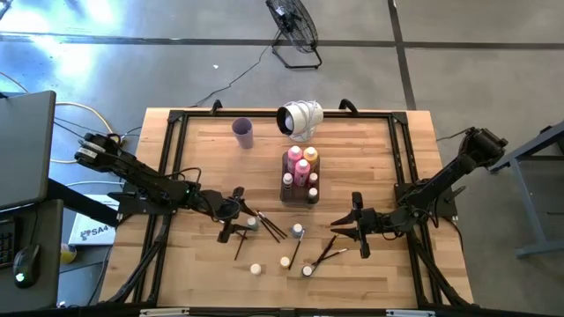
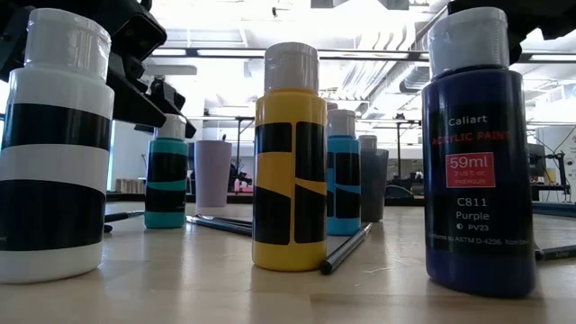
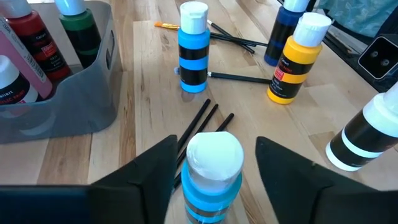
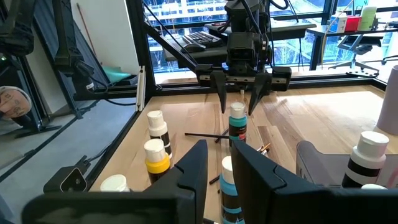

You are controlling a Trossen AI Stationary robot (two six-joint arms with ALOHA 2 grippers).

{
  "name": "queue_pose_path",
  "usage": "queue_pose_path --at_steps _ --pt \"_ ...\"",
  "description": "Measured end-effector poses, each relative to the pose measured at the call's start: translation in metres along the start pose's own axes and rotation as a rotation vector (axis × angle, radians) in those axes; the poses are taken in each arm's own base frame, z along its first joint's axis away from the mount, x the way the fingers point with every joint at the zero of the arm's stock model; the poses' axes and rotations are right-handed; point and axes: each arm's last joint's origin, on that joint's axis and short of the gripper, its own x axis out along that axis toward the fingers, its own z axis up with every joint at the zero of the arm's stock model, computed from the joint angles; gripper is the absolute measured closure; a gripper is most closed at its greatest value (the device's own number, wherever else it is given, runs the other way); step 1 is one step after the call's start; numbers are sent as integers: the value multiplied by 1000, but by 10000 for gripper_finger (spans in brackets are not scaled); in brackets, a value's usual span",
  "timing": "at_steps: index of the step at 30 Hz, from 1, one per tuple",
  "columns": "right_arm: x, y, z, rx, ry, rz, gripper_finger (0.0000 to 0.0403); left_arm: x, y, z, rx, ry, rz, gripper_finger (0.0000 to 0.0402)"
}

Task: Pick & Place Paint Supplies
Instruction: Put the blue paint bottle into the black bin

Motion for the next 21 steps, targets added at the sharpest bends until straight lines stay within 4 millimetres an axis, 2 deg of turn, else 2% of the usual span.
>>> queue_pose_path --at_steps 6,10,21 --pt "0 0 0 0 0 0 339 0 0 0 0 0 1 251" --pt "0 0 0 0 0 0 339 0 0 0 0 0 1 276" --pt "0 0 0 0 0 0 339 0 0 0 -26 0 4 269"
